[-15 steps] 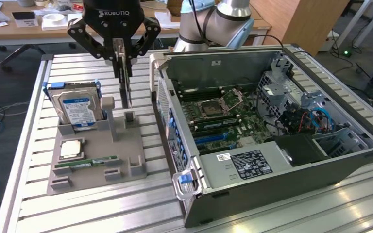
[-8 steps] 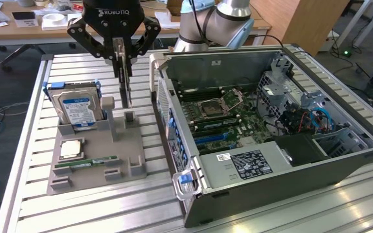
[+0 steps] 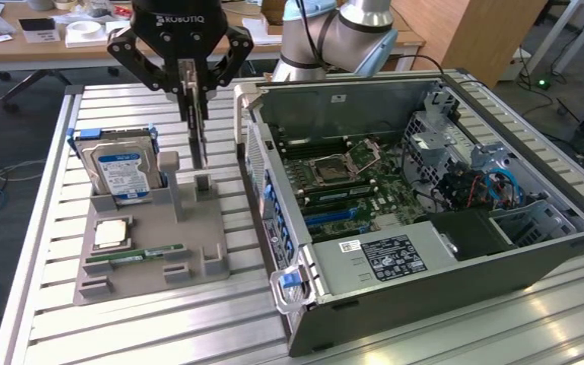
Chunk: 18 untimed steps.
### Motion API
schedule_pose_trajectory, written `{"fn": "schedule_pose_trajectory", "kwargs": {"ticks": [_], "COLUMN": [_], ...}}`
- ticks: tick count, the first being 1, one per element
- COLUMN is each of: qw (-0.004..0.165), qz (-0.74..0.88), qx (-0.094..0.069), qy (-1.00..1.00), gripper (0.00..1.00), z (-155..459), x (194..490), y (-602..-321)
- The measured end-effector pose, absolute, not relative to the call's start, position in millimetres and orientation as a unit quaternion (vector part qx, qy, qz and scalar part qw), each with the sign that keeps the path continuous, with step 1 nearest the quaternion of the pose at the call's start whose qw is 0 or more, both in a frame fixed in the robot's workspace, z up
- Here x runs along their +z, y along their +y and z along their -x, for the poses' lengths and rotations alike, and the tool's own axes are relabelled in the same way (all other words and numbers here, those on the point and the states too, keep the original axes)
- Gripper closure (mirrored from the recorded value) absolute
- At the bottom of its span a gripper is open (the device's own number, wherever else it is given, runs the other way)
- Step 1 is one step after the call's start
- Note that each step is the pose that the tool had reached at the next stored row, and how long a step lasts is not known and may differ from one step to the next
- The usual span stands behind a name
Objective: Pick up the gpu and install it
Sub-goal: 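Pick up the gpu and move the gpu toward the slot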
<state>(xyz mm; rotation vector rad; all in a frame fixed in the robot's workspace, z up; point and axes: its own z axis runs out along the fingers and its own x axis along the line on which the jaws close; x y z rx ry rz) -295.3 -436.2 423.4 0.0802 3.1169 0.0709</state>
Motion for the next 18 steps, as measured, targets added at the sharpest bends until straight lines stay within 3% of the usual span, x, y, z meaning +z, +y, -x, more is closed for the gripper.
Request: {"fn": "schedule_pose_trajectory", "kwargs": {"ticks": [18], "qw": [0.011], "qz": [-0.026], "qx": [0.023], "qy": [0.999], "gripper": [0.74], "z": [266], "x": [423], "y": [-436]}}
